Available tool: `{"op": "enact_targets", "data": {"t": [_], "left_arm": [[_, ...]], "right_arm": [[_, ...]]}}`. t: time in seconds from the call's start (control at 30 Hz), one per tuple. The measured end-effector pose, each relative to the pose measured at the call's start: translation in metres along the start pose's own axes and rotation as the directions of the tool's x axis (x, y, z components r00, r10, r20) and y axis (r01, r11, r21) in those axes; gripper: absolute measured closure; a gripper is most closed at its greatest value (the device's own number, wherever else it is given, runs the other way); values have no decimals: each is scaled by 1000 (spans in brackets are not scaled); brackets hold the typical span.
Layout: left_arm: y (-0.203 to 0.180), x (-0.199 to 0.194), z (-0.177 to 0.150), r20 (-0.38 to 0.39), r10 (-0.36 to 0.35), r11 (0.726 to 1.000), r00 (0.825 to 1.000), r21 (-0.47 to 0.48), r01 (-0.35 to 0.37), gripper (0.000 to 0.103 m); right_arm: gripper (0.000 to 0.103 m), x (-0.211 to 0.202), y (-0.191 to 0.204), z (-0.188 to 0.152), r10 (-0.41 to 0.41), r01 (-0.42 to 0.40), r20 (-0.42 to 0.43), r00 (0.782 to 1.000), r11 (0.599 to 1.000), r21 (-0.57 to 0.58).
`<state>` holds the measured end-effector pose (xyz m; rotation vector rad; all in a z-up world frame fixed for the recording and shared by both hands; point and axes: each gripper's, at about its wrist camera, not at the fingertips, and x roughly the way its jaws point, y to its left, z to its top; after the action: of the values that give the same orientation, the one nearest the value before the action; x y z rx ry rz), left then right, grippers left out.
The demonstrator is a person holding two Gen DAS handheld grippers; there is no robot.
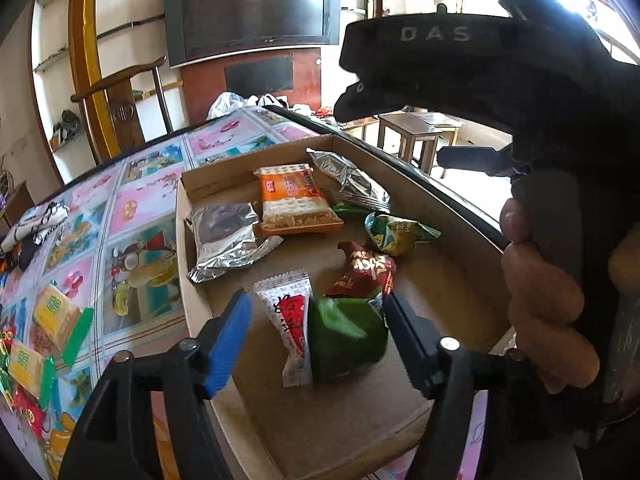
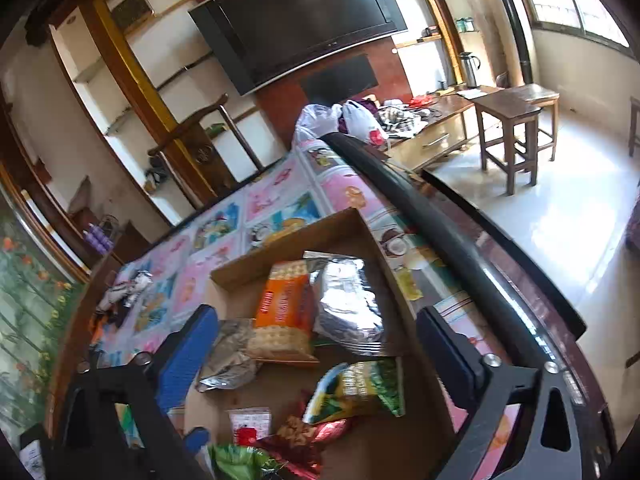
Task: Organize snacks
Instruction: 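Carry the pea bag into the box with right gripper while left carries green wrapper in, then return the left gripper to the table and grasp the red candy wrapper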
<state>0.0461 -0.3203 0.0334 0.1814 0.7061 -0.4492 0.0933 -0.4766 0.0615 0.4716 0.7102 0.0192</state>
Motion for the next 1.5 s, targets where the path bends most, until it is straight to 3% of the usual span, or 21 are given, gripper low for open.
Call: {"op": "enact_targets", "data": {"t": [0.23,0.4,0.47,0.6,0.73,0.9,1.03,1.07,1.2,1.27,1.3,1.5], "left_arm": [[7,-12,4,51,9,999,999,-33,-7,29],[28,-24,9,97,64,992,993,-115,-53,25],[43,-29,10,96,74,984,993,-171,-57,25],[72,-34,8,51,147,959,988,-253,-130,25],[107,-47,-7,11,181,931,983,-323,-167,25],[160,-73,-45,-37,275,876,961,-403,-266,25],[210,-92,-80,-98,302,791,948,-530,-307,25],[224,-97,-90,-116,302,757,946,-574,-312,26],[254,-101,-108,-161,290,682,943,-657,-322,35],[262,-96,-111,-181,262,664,948,-679,-313,42],[262,-92,-110,-196,264,662,944,-675,-325,47],[269,-73,-106,-266,304,662,915,-632,-403,55]], "right_arm": [[5,-2,-11,4,54,-54,7,999,996,73],[5,1,-4,1,87,-87,2,996,994,61],[10,-1,0,-1,96,-97,30,995,995,38],[18,2,12,-6,93,-93,24,995,995,-30],[19,4,18,-8,131,-131,2,991,990,-50],[20,4,24,-12,129,-129,-3,992,988,-82],[20,5,30,-15,125,-126,-11,992,987,-99],[20,6,32,-16,118,-118,-11,993,987,-109],[20,7,37,-19,102,-103,-9,995,986,-133],[20,6,37,-20,105,-106,-9,994,985,-133],[20,6,38,-20,108,-109,-10,994,985,-135],[20,4,41,-21,121,-121,-8,993,982,-144]]}}
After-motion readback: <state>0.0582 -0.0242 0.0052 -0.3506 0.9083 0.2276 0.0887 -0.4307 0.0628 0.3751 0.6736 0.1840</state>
